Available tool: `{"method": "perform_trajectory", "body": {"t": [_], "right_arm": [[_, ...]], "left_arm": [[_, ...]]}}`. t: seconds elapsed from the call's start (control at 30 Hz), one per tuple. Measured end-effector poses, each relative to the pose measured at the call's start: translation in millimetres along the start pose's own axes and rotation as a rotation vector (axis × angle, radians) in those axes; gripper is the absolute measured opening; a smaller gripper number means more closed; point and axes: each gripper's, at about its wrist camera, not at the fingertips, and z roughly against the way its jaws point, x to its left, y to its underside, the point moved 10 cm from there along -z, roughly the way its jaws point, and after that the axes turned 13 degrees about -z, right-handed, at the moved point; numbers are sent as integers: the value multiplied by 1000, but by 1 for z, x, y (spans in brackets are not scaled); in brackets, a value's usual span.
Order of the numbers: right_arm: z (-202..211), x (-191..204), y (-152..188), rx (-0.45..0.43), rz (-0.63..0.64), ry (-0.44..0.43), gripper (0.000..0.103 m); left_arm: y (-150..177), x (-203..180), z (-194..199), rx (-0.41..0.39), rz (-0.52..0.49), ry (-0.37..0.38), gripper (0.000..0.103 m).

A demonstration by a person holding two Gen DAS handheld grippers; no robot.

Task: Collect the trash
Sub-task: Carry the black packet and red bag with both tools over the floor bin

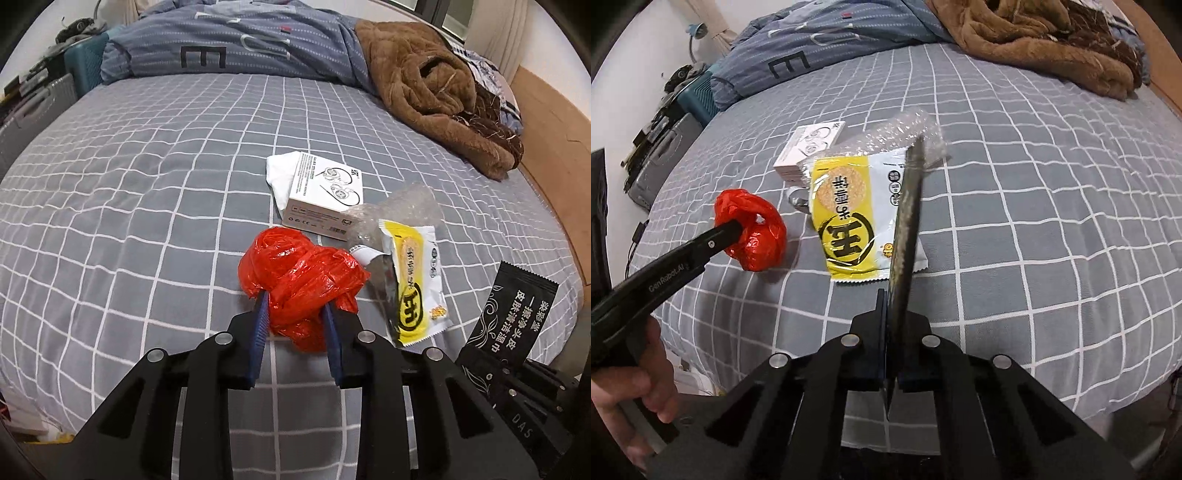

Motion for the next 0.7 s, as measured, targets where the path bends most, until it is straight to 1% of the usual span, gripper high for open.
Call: {"method": "perform_trajectory", "body": {"t": [0.47, 0.7], "right_arm": [[35, 10, 12, -31, 34, -11, 3], [53, 15, 22, -38, 59, -2, 3]], "left_arm": [[18, -8, 37, -22, 10, 2, 27], [33, -13, 62, -31, 10, 5, 27]]}}
